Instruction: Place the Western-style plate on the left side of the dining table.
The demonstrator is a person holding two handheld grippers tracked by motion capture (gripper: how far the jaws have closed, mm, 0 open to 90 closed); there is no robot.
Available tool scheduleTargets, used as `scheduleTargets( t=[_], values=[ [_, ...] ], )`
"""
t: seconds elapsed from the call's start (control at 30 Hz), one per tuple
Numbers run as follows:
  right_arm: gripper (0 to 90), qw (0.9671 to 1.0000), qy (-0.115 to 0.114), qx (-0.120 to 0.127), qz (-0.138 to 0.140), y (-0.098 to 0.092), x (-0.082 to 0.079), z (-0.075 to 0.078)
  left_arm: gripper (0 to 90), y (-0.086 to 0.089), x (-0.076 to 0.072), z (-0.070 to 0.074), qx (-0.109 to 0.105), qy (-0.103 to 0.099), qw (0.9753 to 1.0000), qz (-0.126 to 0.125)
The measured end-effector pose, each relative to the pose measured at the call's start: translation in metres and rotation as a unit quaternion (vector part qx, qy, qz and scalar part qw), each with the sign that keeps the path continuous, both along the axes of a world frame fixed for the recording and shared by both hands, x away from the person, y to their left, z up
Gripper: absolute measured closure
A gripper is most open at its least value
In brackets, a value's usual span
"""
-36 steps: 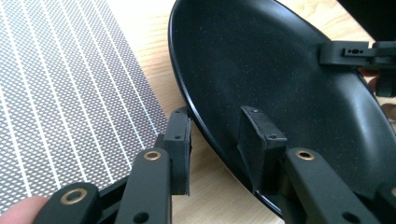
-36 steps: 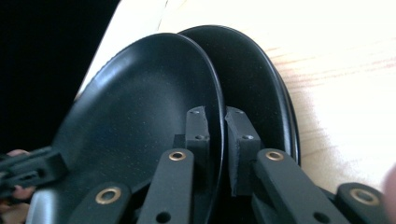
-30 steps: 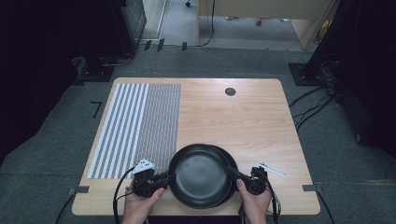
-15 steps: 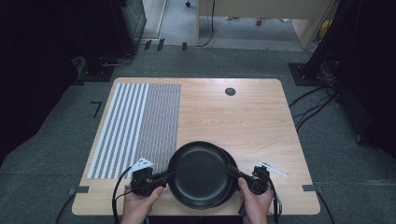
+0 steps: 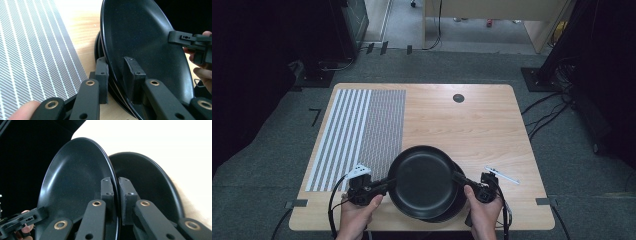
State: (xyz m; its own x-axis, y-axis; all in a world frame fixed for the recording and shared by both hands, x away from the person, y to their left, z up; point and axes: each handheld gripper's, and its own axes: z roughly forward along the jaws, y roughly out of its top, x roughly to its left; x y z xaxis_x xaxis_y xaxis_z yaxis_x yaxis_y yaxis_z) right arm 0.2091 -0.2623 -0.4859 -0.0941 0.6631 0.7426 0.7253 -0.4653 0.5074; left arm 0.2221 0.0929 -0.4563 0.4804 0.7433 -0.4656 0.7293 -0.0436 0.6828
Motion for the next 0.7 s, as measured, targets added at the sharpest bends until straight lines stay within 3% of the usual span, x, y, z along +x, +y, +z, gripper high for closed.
scheduleTargets(
  t=[0.3,0.7],
  values=[
    [84.3,0.9998,-0.006,-0.009,0.018,0.019,0.026,0.019,75.2,0.020,0.014,0.010,-0.014,-0.002,0.9997,0.021],
    [84.2,0.9986,-0.011,-0.018,0.048,0.056,0.071,0.040,74.7,0.055,0.037,0.026,-0.014,-0.017,0.9981,0.058]
  ],
)
